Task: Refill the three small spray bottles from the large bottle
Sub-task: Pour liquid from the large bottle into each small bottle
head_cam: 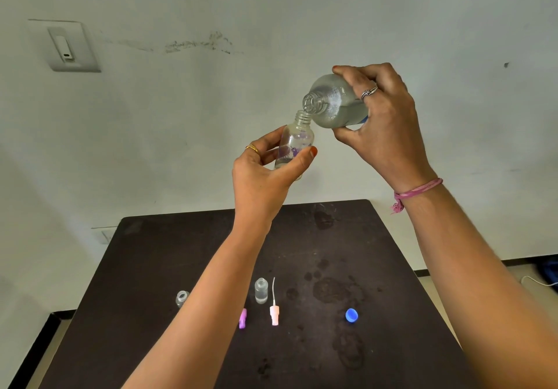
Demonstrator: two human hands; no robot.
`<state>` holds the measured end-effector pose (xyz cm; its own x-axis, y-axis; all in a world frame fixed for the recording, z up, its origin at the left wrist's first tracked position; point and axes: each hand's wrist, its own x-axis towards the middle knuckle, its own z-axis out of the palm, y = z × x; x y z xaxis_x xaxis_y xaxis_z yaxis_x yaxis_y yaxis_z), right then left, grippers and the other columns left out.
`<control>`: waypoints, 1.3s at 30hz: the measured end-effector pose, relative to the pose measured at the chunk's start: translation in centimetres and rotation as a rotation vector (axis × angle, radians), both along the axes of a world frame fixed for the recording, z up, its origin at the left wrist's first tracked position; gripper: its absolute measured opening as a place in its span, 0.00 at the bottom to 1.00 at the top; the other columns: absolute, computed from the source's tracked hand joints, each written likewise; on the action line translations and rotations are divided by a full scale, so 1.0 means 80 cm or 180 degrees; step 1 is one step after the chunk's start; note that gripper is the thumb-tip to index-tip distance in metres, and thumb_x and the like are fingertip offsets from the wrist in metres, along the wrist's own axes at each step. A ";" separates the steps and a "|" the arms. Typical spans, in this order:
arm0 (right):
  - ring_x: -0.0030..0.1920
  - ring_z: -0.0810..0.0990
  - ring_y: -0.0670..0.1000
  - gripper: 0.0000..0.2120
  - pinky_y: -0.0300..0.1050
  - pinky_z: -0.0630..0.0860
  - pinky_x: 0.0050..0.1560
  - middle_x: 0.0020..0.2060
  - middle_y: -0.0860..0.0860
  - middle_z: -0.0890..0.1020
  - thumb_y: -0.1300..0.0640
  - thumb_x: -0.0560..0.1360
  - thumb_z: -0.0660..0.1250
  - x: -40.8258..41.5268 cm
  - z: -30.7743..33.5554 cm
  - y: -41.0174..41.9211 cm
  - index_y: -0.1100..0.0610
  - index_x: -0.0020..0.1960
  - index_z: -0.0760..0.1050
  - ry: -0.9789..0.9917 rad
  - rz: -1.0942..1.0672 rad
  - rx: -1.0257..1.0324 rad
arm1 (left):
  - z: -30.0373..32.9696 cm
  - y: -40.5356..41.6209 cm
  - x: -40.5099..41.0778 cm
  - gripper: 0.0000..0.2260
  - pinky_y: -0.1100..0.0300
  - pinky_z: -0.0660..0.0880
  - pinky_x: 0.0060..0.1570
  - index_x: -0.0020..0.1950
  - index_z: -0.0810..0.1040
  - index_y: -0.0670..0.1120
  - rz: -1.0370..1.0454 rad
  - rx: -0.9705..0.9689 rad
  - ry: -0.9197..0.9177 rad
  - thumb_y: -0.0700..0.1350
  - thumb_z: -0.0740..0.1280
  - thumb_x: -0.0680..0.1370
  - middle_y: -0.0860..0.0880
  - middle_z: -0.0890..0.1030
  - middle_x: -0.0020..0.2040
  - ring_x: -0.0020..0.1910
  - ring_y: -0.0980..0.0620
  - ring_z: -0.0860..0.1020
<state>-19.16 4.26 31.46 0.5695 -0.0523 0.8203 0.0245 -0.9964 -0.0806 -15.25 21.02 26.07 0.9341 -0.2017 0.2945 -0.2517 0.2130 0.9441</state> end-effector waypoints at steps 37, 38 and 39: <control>0.59 0.74 0.58 0.34 0.47 0.75 0.55 0.59 0.57 0.75 0.60 0.64 0.78 -0.003 0.002 -0.001 0.55 0.69 0.72 0.0012 0.0002 -0.0019 | 0.000 -0.003 -0.004 0.20 0.55 0.82 0.50 0.59 0.81 0.50 0.0041 0.0062 0.0029 0.47 0.79 0.69 0.54 0.84 0.52 0.53 0.55 0.82; 0.59 0.75 0.58 0.34 0.46 0.75 0.55 0.59 0.57 0.75 0.60 0.64 0.78 -0.004 0.002 -0.001 0.55 0.68 0.72 0.0006 0.0005 -0.0014 | 0.000 -0.004 -0.003 0.20 0.54 0.82 0.50 0.59 0.81 0.50 0.0043 0.0063 0.0032 0.46 0.79 0.69 0.54 0.84 0.52 0.53 0.55 0.82; 0.58 0.75 0.57 0.34 0.46 0.75 0.55 0.59 0.57 0.75 0.60 0.64 0.78 -0.004 0.001 -0.002 0.55 0.68 0.72 0.0003 0.0002 -0.0008 | 0.000 -0.004 -0.004 0.20 0.54 0.82 0.51 0.60 0.81 0.50 0.0045 0.0068 0.0032 0.46 0.79 0.69 0.53 0.84 0.53 0.53 0.55 0.82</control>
<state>-19.45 4.12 31.58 0.5704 -0.0497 0.8199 0.0251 -0.9966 -0.0779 -15.54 20.71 26.08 0.9398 -0.1945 0.2808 -0.2450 0.1893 0.9509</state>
